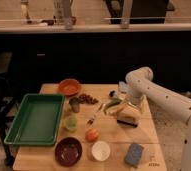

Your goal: Place banana in paper cup

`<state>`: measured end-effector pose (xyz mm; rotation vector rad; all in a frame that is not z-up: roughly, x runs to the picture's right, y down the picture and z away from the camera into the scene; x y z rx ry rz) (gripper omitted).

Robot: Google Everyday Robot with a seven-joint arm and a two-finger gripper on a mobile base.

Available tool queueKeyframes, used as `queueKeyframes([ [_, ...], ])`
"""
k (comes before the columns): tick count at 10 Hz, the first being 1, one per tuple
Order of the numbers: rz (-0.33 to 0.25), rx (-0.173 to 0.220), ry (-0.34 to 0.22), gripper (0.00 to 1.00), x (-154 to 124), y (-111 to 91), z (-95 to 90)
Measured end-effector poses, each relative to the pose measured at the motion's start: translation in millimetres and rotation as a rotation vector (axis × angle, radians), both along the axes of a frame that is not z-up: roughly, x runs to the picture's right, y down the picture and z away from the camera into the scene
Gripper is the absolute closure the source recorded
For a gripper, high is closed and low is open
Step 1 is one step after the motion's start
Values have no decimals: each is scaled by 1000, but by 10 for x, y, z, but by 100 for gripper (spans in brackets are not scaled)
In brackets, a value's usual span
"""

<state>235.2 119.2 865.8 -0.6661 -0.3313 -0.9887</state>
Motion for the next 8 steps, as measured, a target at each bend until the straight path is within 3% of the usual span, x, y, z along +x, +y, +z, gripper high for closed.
queueKeyframes([
  [8, -48, -19, -30, 20, -216, -33, 267],
])
